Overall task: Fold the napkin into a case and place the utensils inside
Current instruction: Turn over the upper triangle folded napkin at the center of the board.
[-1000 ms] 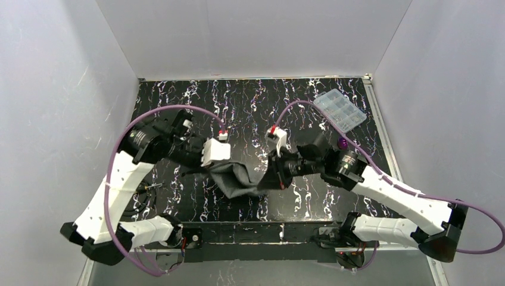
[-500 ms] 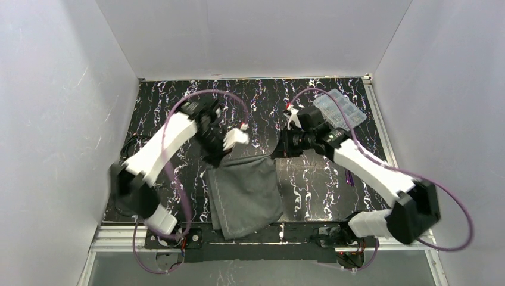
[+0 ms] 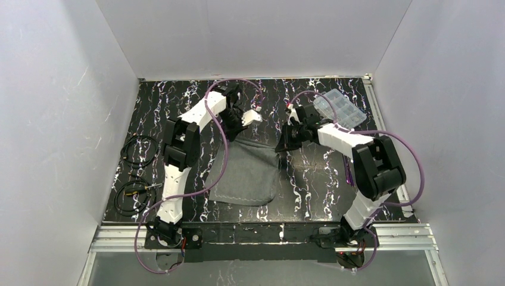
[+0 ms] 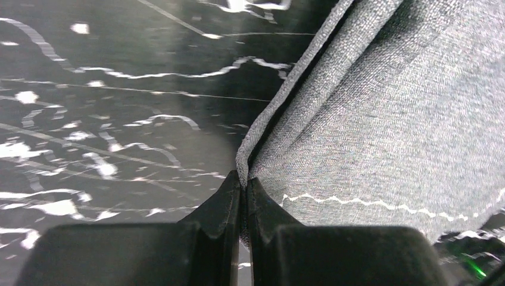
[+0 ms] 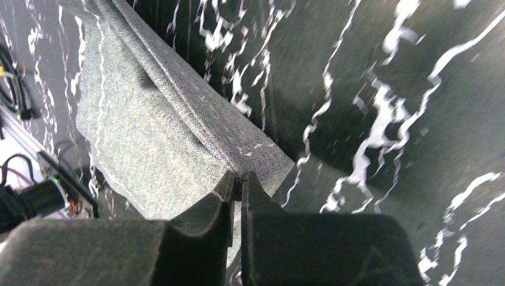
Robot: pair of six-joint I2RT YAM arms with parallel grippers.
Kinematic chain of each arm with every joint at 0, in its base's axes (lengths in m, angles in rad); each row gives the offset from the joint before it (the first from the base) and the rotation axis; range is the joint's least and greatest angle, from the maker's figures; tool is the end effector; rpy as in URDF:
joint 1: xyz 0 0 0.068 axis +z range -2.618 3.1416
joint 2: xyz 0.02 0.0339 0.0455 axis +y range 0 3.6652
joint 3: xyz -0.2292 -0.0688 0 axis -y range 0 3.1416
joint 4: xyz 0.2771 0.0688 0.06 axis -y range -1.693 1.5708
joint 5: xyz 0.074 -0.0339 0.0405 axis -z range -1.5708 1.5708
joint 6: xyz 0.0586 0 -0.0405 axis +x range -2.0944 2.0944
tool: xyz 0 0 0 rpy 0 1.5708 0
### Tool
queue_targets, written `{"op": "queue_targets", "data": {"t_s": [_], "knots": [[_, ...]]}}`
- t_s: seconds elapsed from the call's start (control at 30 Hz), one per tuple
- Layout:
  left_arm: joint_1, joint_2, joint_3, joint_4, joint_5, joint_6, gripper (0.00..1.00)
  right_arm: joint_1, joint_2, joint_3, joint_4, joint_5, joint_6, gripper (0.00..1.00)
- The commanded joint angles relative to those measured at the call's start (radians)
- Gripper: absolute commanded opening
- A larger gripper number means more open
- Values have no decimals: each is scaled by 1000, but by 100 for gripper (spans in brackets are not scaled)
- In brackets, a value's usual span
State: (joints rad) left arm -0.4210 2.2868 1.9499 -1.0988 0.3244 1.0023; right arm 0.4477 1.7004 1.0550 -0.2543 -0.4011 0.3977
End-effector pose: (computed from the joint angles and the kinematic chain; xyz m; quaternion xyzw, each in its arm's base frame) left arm 0.4206 -0.2088 0.1231 0.6513 0.7385 -0.1353 0.1100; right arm 0.3386 0.1880 0.1218 -0.0887 0.9234 0.3039 0.2171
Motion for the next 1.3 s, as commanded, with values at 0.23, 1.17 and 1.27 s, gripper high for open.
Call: {"op": "queue_targets", "data": {"t_s": [0.23, 1.17, 1.27], "knots": [[29, -49, -40, 298, -183, -84, 97, -39, 212, 194, 41, 135, -100, 41], [122, -34, 0, 33, 83, -10, 37, 51, 100, 156, 53, 176, -134, 50], [122, -25, -14, 41, 63, -7, 37, 59, 107, 160, 37, 193, -133, 50]]}}
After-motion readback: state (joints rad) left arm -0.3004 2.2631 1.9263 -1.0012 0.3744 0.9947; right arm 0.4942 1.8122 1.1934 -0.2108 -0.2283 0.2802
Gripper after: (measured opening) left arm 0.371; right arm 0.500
